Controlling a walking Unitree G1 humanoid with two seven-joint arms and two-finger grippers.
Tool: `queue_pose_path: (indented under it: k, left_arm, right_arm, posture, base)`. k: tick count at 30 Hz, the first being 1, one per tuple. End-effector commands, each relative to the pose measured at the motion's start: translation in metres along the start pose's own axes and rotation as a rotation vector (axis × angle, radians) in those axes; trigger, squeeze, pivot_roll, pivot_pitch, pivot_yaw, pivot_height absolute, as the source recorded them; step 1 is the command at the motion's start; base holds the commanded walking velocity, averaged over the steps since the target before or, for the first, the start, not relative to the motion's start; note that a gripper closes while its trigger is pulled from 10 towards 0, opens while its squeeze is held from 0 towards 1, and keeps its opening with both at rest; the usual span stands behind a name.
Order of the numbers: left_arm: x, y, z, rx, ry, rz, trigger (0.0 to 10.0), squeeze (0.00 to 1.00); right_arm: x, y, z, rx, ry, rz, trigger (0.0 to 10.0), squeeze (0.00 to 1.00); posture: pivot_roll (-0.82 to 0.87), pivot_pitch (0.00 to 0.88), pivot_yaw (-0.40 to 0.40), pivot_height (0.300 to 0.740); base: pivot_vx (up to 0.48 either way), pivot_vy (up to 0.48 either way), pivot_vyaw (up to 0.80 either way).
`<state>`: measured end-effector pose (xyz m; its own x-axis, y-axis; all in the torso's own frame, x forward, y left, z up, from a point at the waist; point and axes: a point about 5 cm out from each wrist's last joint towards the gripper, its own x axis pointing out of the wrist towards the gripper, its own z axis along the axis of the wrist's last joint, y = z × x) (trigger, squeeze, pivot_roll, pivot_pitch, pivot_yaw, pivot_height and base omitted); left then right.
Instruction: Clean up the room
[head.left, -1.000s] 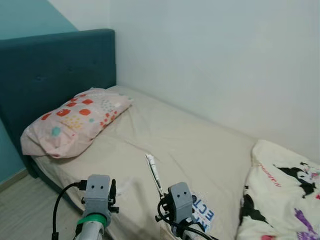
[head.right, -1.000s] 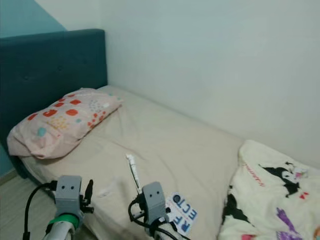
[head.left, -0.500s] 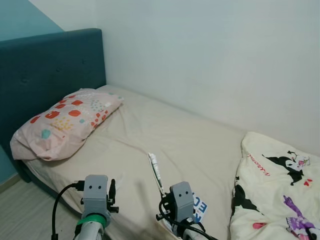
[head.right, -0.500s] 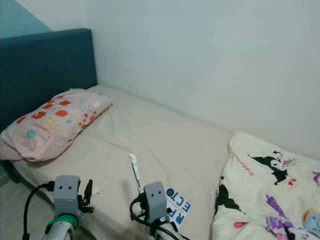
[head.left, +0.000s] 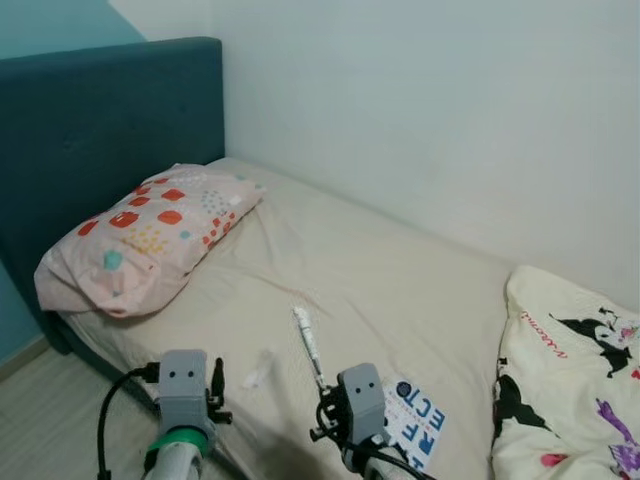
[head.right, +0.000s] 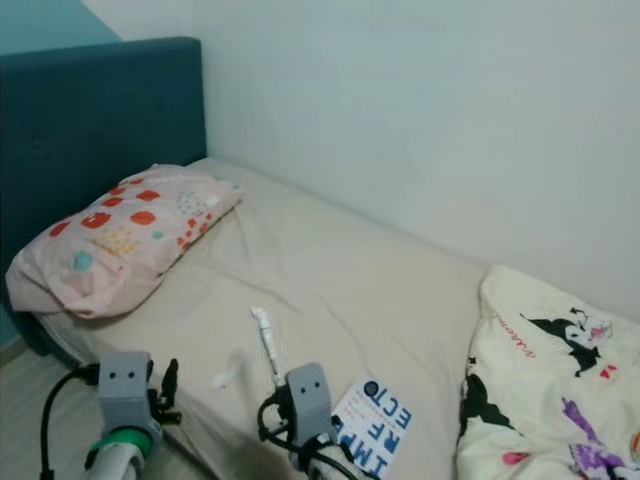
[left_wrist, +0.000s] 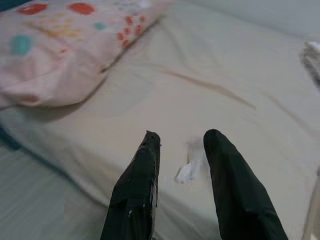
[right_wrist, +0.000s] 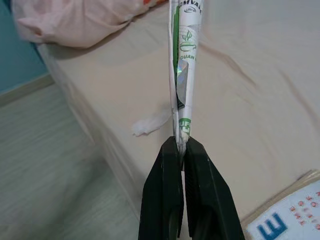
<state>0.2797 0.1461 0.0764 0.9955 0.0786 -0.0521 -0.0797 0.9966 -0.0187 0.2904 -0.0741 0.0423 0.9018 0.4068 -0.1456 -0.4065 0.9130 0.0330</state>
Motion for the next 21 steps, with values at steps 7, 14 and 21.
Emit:
queue_pose_path:
  k: [7, 14, 21]
  left_arm:
    - [-0.0035, 0.0033, -0.0059, 0.03, 0.013, 0.006, 10.0, 0.0]
    - [-0.0029, 0.005, -0.0057, 0.038, 0.014, 0.016, 10.0, 0.0]
    - [-0.0027, 0.0056, -0.0057, 0.043, 0.016, 0.016, 10.0, 0.0]
  right_arm:
    - [-0.0021, 0.0009, -0.0039, 0.0, 0.008, 0.003, 10.0, 0.0]
    - [-0.0019, -0.0003, -0.0029, -0.006, 0.003, 0.001, 10.0, 0.0]
    - [-0.0021, -0.0007, -0.0035, 0.001, 0.005, -0.005, 10.0, 0.0]
  posture:
    - [0.05, 0.022, -0.047, 0.74]
    - [0.05, 0.021, -0.046, 0.74]
    - [0.05, 0.021, -0.045, 0.74]
  base:
    - [0.0, 0.0, 0.0]
    - [0.0, 0.0, 0.46]
    - [0.0, 0.0, 0.8]
